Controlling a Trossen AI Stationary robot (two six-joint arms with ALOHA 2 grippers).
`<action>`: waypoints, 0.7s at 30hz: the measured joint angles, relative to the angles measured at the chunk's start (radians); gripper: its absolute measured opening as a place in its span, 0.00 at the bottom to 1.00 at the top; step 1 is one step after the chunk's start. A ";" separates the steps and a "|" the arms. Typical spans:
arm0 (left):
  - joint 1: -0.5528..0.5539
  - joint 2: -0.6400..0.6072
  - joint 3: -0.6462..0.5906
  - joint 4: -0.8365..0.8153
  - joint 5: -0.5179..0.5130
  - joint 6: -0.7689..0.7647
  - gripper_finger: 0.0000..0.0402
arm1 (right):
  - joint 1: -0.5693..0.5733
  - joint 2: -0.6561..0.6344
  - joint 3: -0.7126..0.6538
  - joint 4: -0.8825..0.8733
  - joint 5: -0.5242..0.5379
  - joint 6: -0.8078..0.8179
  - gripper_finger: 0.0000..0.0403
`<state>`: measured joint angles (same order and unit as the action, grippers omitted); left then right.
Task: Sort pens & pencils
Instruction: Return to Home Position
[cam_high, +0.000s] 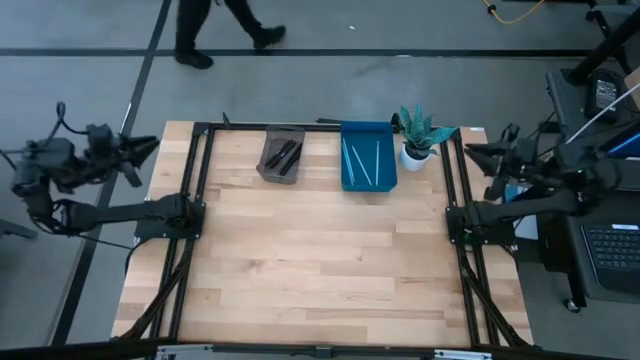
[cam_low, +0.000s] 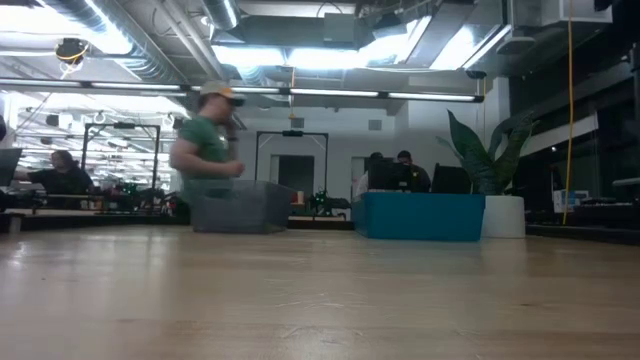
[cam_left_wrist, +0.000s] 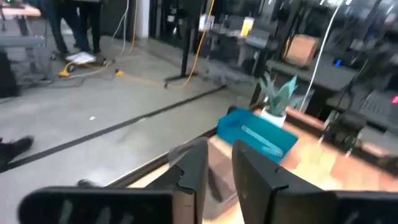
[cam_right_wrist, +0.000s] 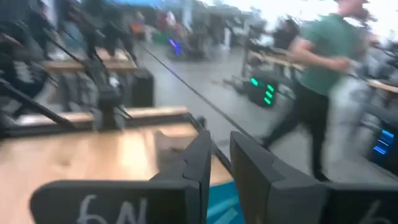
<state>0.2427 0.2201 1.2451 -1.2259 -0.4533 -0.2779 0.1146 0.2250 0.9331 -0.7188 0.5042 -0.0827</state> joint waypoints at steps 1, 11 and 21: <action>0.004 -0.031 -0.044 0.043 0.008 0.000 0.16 | 0.000 -0.029 -0.050 0.050 -0.029 -0.007 0.16; 0.036 -0.201 -0.350 0.201 0.067 -0.034 0.07 | 0.000 -0.207 -0.429 0.309 -0.090 0.047 0.16; 0.035 -0.214 -0.551 0.357 0.068 -0.053 0.04 | 0.000 -0.218 -0.580 0.473 -0.122 0.071 0.16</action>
<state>0.2775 0.0060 0.6939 -0.8693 -0.3851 -0.3307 0.1148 0.0067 0.3529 -0.2459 0.3817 -0.0120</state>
